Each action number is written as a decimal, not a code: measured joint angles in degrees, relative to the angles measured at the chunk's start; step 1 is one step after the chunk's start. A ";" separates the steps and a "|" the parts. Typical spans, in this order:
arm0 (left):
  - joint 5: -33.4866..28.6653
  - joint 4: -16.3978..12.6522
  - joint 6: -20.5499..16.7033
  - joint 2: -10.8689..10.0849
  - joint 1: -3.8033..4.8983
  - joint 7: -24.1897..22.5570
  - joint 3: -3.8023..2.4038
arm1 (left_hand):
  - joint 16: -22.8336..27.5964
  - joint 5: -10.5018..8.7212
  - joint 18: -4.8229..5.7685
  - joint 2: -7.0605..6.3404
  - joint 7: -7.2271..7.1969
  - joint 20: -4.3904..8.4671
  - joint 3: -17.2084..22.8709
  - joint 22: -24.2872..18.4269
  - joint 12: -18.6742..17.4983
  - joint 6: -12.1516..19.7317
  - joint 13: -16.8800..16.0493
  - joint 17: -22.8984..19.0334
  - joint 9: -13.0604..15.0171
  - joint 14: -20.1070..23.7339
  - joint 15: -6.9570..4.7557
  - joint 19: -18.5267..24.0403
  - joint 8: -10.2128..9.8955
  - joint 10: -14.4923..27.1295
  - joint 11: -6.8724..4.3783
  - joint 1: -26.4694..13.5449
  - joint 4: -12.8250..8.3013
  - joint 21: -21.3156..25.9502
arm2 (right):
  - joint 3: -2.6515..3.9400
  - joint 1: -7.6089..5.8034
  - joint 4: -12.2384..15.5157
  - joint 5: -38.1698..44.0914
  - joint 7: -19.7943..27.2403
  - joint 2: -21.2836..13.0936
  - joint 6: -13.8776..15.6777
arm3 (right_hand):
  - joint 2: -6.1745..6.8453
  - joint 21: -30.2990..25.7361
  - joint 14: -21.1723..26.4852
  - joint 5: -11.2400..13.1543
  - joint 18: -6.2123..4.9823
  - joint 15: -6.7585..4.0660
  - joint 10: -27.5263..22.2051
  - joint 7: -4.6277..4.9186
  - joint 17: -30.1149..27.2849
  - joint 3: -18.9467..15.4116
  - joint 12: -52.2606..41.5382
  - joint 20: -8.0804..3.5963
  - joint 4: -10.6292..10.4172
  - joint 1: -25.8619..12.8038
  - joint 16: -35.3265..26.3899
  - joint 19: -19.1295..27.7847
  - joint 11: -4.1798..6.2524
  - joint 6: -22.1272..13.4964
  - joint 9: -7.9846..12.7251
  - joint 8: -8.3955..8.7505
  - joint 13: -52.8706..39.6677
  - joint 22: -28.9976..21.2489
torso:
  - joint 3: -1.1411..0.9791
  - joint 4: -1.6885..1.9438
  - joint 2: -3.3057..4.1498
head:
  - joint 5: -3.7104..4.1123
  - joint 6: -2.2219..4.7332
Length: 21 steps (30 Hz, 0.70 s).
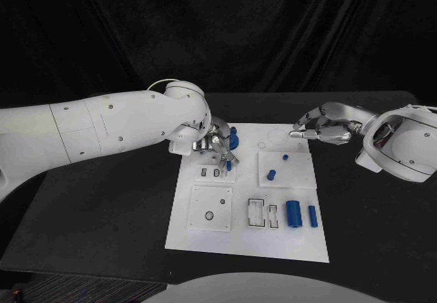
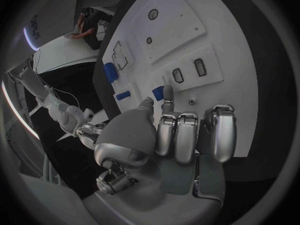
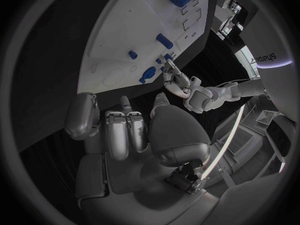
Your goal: Assemble the parts on the task board
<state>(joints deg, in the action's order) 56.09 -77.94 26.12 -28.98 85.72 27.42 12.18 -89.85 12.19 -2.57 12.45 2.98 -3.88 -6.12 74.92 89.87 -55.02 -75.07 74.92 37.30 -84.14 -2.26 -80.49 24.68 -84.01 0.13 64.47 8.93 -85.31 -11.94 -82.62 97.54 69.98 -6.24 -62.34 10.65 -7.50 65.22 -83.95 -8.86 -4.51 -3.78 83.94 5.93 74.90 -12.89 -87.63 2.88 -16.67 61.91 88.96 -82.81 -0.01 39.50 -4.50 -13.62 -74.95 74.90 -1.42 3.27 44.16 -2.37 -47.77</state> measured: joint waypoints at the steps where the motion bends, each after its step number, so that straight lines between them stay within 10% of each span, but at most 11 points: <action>1: 0.00 0.01 0.00 0.04 -0.01 -0.07 0.00 | 0.00 0.00 0.00 0.00 0.16 0.00 0.10 0.00 0.00 -0.16 0.00 0.00 0.07 0.11 -0.11 0.00 0.00 0.00 0.00 0.00 -0.10 0.00 | 0.00 0.00 -0.05 0.00 0.00 0.05 -0.01 | -0.08 0.00 0.00 0.00 0.00 0.00 0.00 0.00 0.00 0.00 0.00 0.00 0.00 0.08 0.00 0.00 0.00 0.00 0.00 0.00 0.00 0.00 | -0.01 -0.01 0.00 | 0.00 -0.02; 21: 0.01 0.15 0.06 0.22 -0.22 -0.35 0.00 | 0.00 0.80 -0.01 -0.90 -0.54 0.21 4.52 -0.01 -0.01 -1.30 -0.02 0.00 3.43 0.19 -0.61 0.21 -0.23 -0.01 -0.86 0.42 -3.10 0.23 | 0.01 0.10 -0.39 -0.01 0.02 0.37 -0.19 | -0.28 -1.07 0.00 -0.24 0.02 0.00 0.00 0.00 0.00 -0.31 0.49 -0.21 0.00 0.29 -0.45 0.21 0.00 0.00 0.04 -0.01 0.02 0.04 | -0.02 0.01 -0.02 | 0.05 -0.38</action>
<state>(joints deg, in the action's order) 56.11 -77.80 26.18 -28.76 85.50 27.08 12.17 -89.85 12.99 -2.59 11.55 2.44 -3.67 -1.59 74.91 89.86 -56.32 -75.09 74.91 40.73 -83.95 -2.87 -80.29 24.45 -84.02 -0.72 64.89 5.82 -85.08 -11.94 -82.52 97.15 69.97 -6.22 -61.97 10.46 -7.78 64.15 -83.95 -9.10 -4.49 -3.79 83.94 5.93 74.90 -13.20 -87.14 2.67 -16.67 62.20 88.51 -82.60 -0.01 39.50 -4.46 -13.63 -74.93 74.94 -1.43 3.28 44.14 -2.31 -48.15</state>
